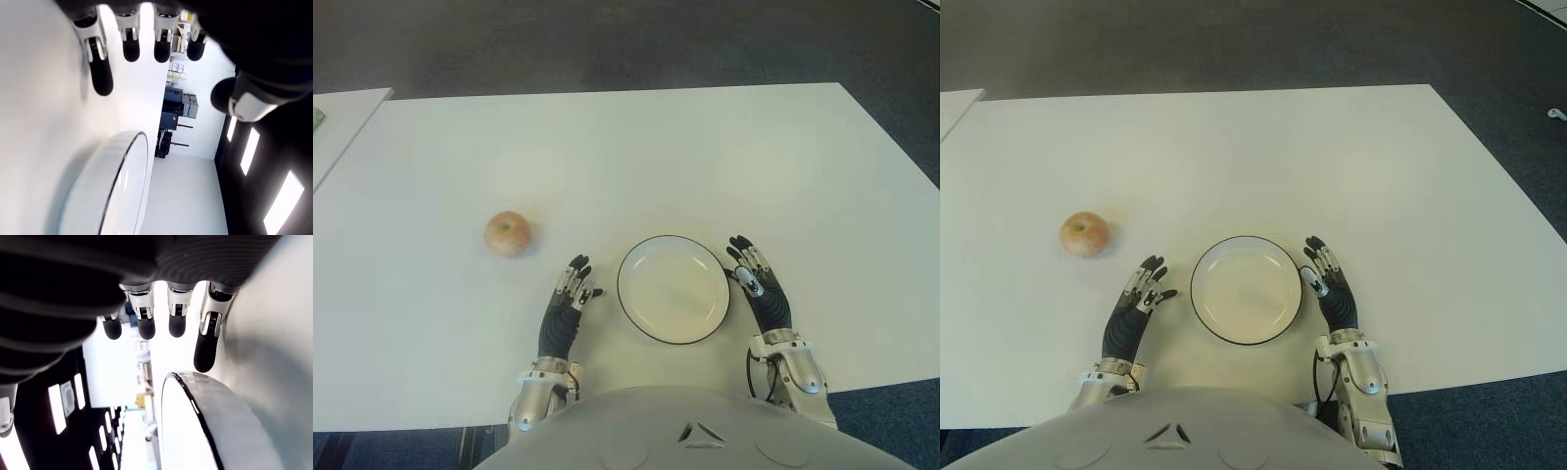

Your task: Put the apples into the plate.

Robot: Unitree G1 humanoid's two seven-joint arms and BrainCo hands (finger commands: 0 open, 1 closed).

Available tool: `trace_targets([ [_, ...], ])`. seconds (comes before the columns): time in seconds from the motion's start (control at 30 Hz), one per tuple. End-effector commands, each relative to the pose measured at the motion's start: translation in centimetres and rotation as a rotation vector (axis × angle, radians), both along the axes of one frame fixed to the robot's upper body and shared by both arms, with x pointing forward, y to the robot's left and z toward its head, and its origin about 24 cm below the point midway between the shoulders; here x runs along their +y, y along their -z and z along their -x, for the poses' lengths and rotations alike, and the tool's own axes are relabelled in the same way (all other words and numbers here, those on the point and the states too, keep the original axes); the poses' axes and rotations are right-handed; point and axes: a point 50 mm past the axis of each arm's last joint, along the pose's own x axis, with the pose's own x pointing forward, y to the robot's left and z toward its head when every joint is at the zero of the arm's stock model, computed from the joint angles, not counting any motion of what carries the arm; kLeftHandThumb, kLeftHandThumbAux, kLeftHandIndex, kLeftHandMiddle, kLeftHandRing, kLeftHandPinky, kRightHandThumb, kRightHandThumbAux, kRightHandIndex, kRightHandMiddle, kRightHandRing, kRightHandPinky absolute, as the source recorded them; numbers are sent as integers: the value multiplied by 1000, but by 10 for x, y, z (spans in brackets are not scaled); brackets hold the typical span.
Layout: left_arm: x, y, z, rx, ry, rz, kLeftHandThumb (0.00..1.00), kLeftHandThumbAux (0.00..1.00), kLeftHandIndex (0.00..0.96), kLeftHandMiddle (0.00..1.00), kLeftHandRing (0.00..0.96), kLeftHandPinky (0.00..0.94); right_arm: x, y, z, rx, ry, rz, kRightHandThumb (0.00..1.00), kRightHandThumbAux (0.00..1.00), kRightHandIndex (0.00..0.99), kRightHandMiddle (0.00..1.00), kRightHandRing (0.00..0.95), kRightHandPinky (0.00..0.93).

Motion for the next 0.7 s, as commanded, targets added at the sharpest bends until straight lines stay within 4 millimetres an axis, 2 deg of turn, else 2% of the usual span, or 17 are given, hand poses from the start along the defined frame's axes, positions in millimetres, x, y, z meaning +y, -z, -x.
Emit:
trace_targets([
  [0.03,1,10,5,63,-2,-16,0,464,0,0,0,0,-1,21,12,142,12,-9,100,458,0,0,0,0],
  [0.53,2,9,3,45,2,-30,18,442,0,0,0,0,-1,21,9,128,9,-1,87,452,0,0,0,0],
  [0.7,0,7,0,13,-10,-17,12,380,0,0,0,0,-1,21,9,129,7,1,86,443,0,0,0,0],
])
